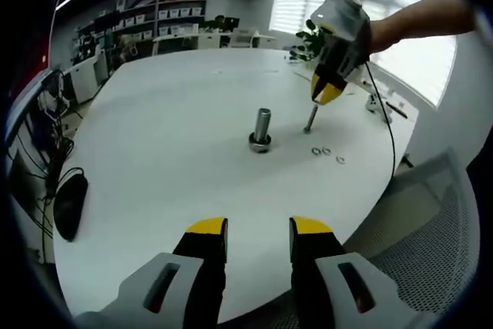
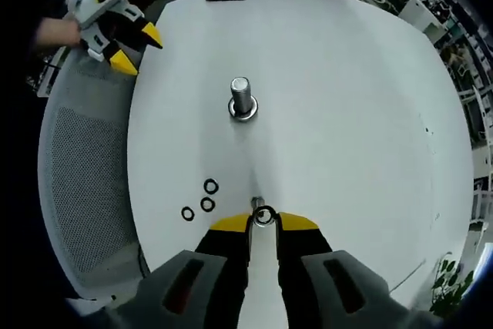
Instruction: Place the washer onto the threaded stud by aligning its center hole with the stud, sliding it down to the base, and recovering from edge contact or off-axis alignment until the washer reaches the visible bottom stop.
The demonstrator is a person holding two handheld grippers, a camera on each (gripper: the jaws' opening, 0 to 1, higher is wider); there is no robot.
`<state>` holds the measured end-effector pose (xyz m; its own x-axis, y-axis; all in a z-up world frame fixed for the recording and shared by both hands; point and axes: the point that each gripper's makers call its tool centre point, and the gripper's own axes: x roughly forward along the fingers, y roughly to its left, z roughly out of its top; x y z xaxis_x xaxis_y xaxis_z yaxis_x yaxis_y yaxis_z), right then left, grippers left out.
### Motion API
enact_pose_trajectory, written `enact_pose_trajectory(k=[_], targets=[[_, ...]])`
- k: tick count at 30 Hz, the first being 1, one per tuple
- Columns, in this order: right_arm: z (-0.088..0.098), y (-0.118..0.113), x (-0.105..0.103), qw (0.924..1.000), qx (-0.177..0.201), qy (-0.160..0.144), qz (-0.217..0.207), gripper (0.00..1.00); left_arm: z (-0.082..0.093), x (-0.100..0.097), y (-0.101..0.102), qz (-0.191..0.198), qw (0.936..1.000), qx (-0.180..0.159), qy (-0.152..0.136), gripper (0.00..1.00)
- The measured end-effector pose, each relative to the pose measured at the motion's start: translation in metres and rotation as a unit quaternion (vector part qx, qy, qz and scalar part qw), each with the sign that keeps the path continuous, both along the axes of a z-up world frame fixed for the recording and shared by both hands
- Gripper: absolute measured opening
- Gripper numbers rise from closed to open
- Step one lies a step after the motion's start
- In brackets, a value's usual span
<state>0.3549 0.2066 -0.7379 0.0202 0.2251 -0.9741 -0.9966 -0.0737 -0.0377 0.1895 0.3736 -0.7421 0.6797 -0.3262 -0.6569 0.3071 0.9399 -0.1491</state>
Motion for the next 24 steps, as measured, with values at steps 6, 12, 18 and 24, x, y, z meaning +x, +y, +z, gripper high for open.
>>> enact_pose_trajectory(k=[6, 12, 18, 24], targets=[[-0.005, -0.002, -0.004, 0.9999, -0.006, 0.0, 0.01, 0.15, 0.0, 0.0, 0.001, 0.002, 1.0, -0.001, 0.0, 0.3], [-0.009, -0.002, -0.003, 0.9999, -0.008, 0.0, 0.01, 0.14, 0.0, 0.0, 0.001, 0.002, 1.0, 0.0, 0.0, 0.3], [-0.018, 0.001, -0.002, 0.9999, -0.013, 0.004, 0.008, 0.14, 0.0, 0.0, 0.001, 0.002, 1.0, -0.002, 0.001, 0.3], [-0.032, -0.001, -0.001, 0.9995, -0.029, 0.007, 0.005, 0.15, 0.0, 0.0, 0.0, 0.002, 1.0, -0.004, -0.001, 0.3]])
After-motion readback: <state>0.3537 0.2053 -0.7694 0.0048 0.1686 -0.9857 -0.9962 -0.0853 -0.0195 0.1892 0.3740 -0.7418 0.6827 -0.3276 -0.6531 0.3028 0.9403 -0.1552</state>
